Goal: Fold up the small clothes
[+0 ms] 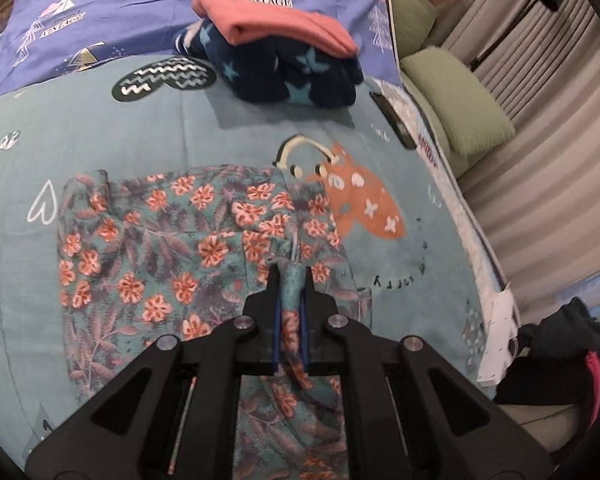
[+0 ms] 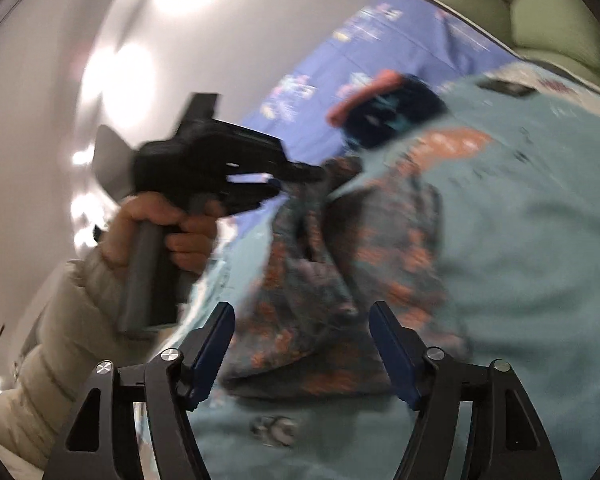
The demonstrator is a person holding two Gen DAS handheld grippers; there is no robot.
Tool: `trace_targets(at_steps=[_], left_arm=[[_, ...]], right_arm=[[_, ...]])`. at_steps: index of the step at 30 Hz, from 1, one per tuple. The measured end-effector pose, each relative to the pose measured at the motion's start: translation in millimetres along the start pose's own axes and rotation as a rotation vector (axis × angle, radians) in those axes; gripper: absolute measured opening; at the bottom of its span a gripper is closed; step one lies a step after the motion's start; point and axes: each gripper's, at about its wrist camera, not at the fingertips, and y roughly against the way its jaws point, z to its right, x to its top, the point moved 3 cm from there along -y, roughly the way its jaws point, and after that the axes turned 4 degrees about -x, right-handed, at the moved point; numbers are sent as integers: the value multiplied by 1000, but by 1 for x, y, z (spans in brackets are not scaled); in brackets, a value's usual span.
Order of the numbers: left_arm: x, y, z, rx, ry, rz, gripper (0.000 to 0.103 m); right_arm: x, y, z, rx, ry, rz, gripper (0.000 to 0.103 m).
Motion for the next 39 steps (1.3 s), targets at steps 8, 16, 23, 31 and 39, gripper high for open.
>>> trace_targets(at_steps=[8, 16, 23, 31, 39], left_arm=[[-4, -10, 1, 9, 11, -20, 8], [3, -1, 22, -49, 7, 6, 8], [-6, -39, 71, 14, -132, -47, 10], [-19, -28, 77, -89, -178, -18, 45], [-72, 67, 27, 7, -290, 188, 66]], right_arm=[[-3, -37, 11, 70, -50, -128, 72], [14, -21, 5, 72, -70, -30, 6], [12, 12, 25, 0, -85, -7, 6], [-14, 7, 60, -31, -187, -121, 10], [-14, 18, 60, -71, -146, -136, 13]])
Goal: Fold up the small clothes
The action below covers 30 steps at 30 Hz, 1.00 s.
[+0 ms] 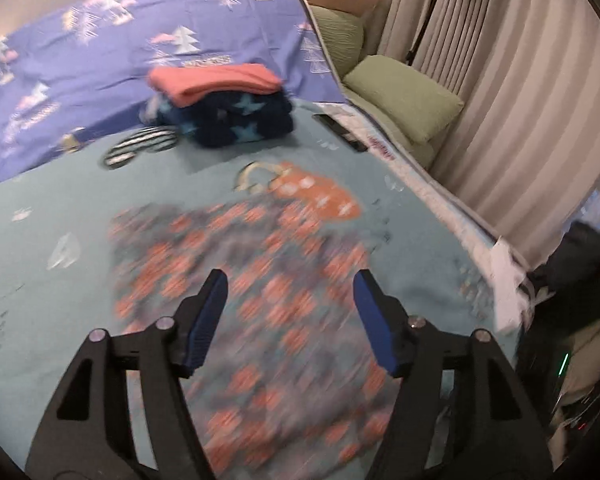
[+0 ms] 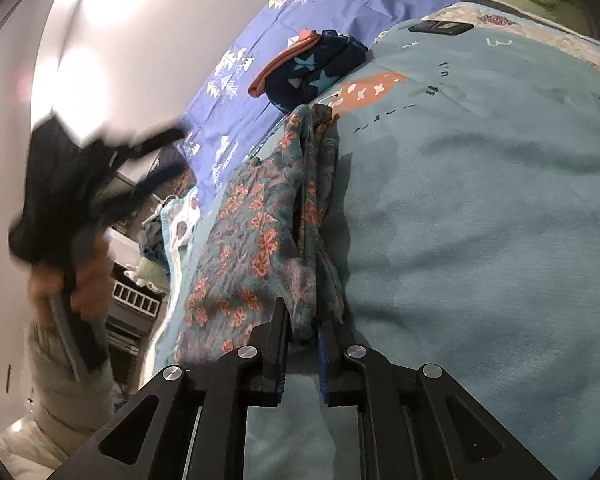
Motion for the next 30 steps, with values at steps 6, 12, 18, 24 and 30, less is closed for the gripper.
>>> trace_targets(at_steps=[6, 12, 18, 24, 30], left_arm=[[-104, 47, -35, 76, -2, -15, 67], [-170, 55, -24, 112, -82, -43, 67], [-171, 38, -26, 212, -72, 8, 67], [-164, 28, -27, 299, -118, 38, 67], [-177, 28, -35, 300, -91, 19, 67]], right_arm=[[-1, 17, -2, -47, 25, 15, 17], [1, 17, -13, -61, 56, 12, 27], [-2, 10, -24, -75, 66, 2, 37], [-5, 11, -28, -85, 54, 6, 40], [-2, 9, -25, -88, 37, 2, 40]])
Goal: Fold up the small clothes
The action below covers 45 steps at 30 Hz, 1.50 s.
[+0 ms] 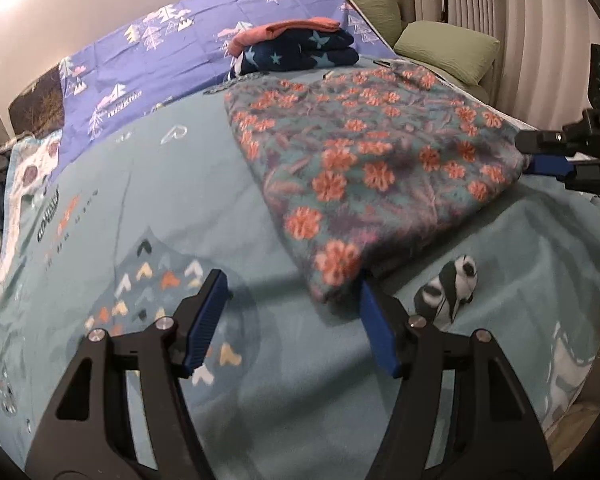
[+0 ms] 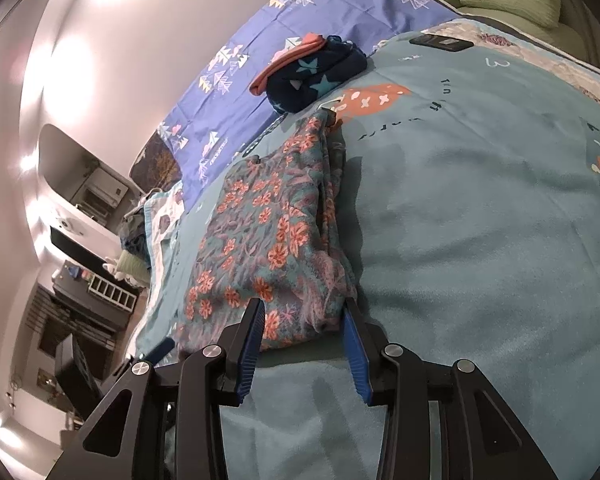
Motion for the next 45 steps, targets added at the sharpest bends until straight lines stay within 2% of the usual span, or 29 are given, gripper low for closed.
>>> trace_targets(at_steps=[3, 6, 10, 15, 21, 22, 23, 24, 25, 27, 28, 31, 33, 35, 38, 39, 42, 45], left_arm=[[1, -4, -7, -13, 76, -1, 67], [11, -6, -6, 1, 106, 35, 67], [25, -8, 2, 15, 93, 78, 67], [28, -4, 18, 24, 47, 96, 67], [31, -25, 16, 50, 73, 39, 67], [29, -25, 13, 51, 76, 34, 67], [26, -24, 10, 54, 84, 34, 66], [23, -20, 2, 67, 101, 42, 59], [20, -15, -5, 77, 118, 50, 47], [13, -3, -19, 46, 155, 57, 41], [11, 2, -21, 25, 164, 60, 30], [8, 9, -8, -14, 111, 46, 7], [6, 10, -1, -10, 79, 40, 6], [2, 10, -3, -19, 81, 28, 6], [1, 18, -16, -111, 151, 12, 6], [3, 23, -18, -138, 169, 15, 6], [16, 45, -22, -195, 177, 76, 6], [45, 56, -15, -273, 150, 154, 6]], right_arm=[[2, -5, 0, 0, -2, -6, 40], [3, -8, 0, 0, -4, -11, 40], [4, -10, -1, 5, -7, -4, 40], [5, -8, 1, 10, -11, 0, 40], [6, -18, -1, 16, -12, -12, 42], [6, -18, -3, 8, -5, -13, 33], [6, -17, -4, -33, 9, 3, 18], [7, -16, -3, -72, 18, 17, 8], [8, -12, -1, -102, 16, 36, 7], [12, -4, 2, -72, -18, 48, 7], [13, -2, 1, -56, -16, 37, 7], [11, -9, -4, -85, 32, -8, 8], [8, -18, 1, -119, 42, -32, 10], [4, -23, 13, -108, 2, -62, 18], [5, -16, 25, -72, -40, -67, 24], [8, -10, 27, -90, -38, -56, 26], [19, 11, 22, -141, 2, 24, 28], [35, 18, 0, -100, 78, 79, 26]])
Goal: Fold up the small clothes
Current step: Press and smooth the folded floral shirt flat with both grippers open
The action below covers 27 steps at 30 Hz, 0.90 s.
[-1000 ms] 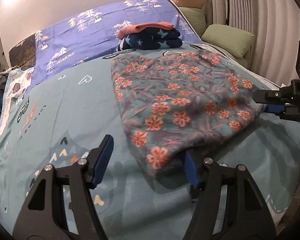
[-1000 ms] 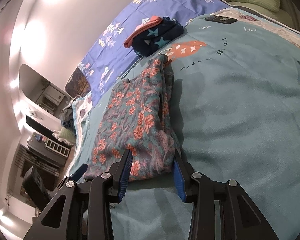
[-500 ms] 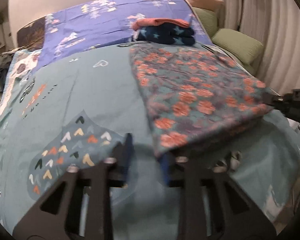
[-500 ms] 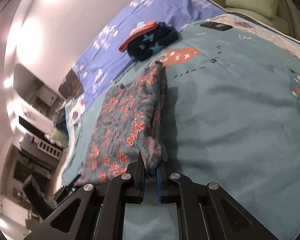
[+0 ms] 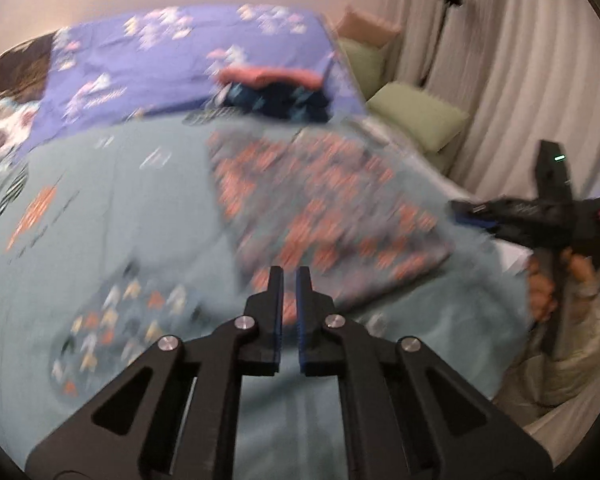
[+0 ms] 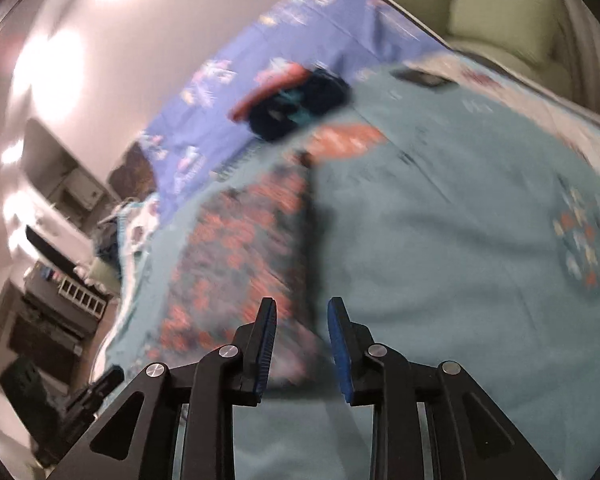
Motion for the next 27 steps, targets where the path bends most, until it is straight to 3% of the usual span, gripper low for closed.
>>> trace_targets(at_steps=[3, 5, 7, 8, 10, 14, 16, 20, 22, 24, 25, 27], left_arm=[[17, -29, 13, -39, -48, 14, 6], [14, -65, 7, 8, -38, -59, 6], [-5, -100, -13, 86, 5, -176, 6], [-14, -107, -23, 61, 51, -195, 6], [-16, -98, -30, 4, 96, -159, 6], [-3, -86, -29, -13, 89, -160, 13], [12, -85, -24, -3, 53, -122, 26], [42, -104, -20, -33, 24, -107, 28], [50, -121, -23, -1, 3, -118, 33], [49, -142, -38, 94, -4, -153, 44], [45, -150, -49, 124, 7, -171, 44], [39, -153, -60, 95, 40, -164, 44]], right_arm=[[11, -15, -32, 70, 93, 0, 23], [13, -33, -42, 82, 125, -36, 21], [9, -59, -33, -38, 130, -87, 15], [4, -68, -22, -101, 122, -111, 11], [-3, -71, -2, -92, 69, -124, 9], [10, -52, 27, -48, -42, -105, 17], [24, -44, 21, -11, -22, -58, 16], [51, -56, -9, 49, 69, -40, 17], [58, -71, -21, 56, 109, -58, 17], [63, -95, -22, 10, 132, -95, 16], [64, -107, -15, -42, 136, -108, 16], [63, -133, 12, -137, 92, -131, 14]])
